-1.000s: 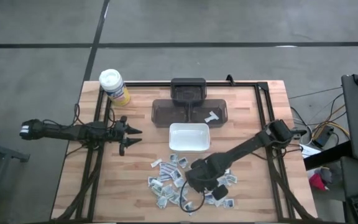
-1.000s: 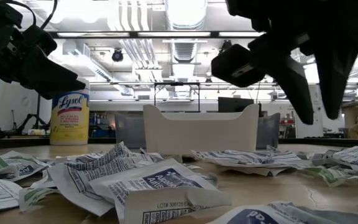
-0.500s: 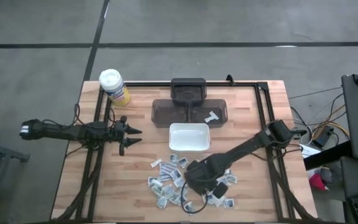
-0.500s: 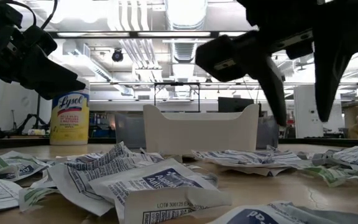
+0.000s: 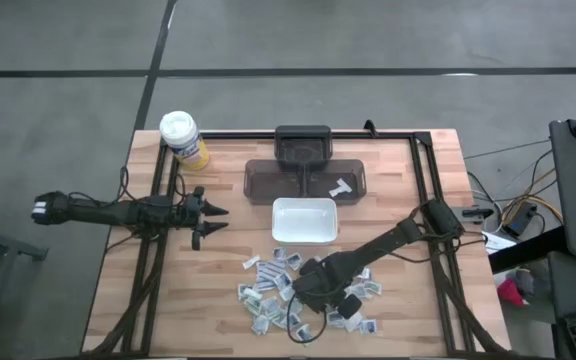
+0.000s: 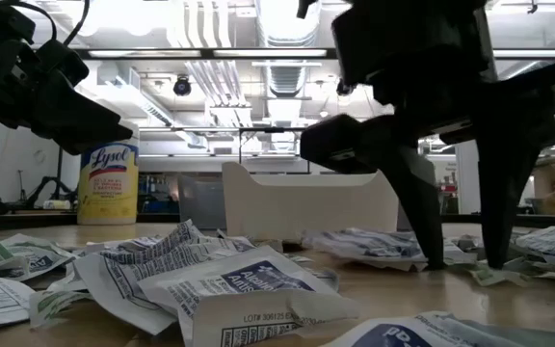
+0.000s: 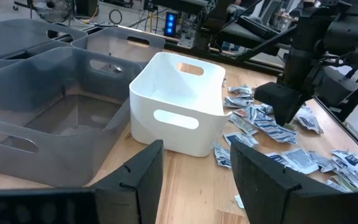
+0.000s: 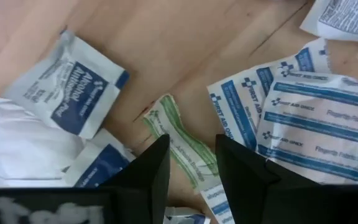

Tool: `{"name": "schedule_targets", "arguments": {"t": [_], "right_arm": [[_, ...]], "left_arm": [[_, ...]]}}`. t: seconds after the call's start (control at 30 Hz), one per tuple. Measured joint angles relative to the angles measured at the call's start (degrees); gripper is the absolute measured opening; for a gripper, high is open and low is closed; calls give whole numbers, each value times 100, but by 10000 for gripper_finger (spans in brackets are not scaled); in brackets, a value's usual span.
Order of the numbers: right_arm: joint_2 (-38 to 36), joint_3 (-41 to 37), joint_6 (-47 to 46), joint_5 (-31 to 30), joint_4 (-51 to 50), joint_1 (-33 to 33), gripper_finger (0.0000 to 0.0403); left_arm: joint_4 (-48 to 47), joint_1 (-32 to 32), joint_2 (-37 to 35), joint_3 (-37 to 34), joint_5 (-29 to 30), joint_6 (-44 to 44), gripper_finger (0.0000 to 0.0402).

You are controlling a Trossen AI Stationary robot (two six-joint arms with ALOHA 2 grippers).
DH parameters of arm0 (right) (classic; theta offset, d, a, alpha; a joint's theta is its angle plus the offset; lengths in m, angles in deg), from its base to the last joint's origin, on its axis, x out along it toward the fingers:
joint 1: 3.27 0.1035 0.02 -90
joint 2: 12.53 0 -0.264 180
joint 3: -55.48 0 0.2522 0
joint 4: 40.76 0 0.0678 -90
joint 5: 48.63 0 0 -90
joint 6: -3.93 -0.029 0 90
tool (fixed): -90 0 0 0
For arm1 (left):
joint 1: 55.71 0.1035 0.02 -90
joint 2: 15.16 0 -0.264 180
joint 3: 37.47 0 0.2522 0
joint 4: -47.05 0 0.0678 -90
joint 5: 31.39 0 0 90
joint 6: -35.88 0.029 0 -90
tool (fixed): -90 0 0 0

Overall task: Pick & Place First Aid Supplies
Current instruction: Put the green bandage into the bottom right black bin

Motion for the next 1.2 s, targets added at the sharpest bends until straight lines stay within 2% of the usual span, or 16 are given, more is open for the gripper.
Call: {"name": "schedule_targets", "arguments": {"t": [0.43,0.77,1.2], "right_arm": [[81,13,-287,-2,13,-22,53],[30,-2,-316,8,-78,-29,14],[-109,63,-665,403,-822,-20,8]], "left_arm": [[-2,0,19,0,0,32,183],[-2,1,19,0,0,29,183],[-1,0,21,0,0,29,183]]}}
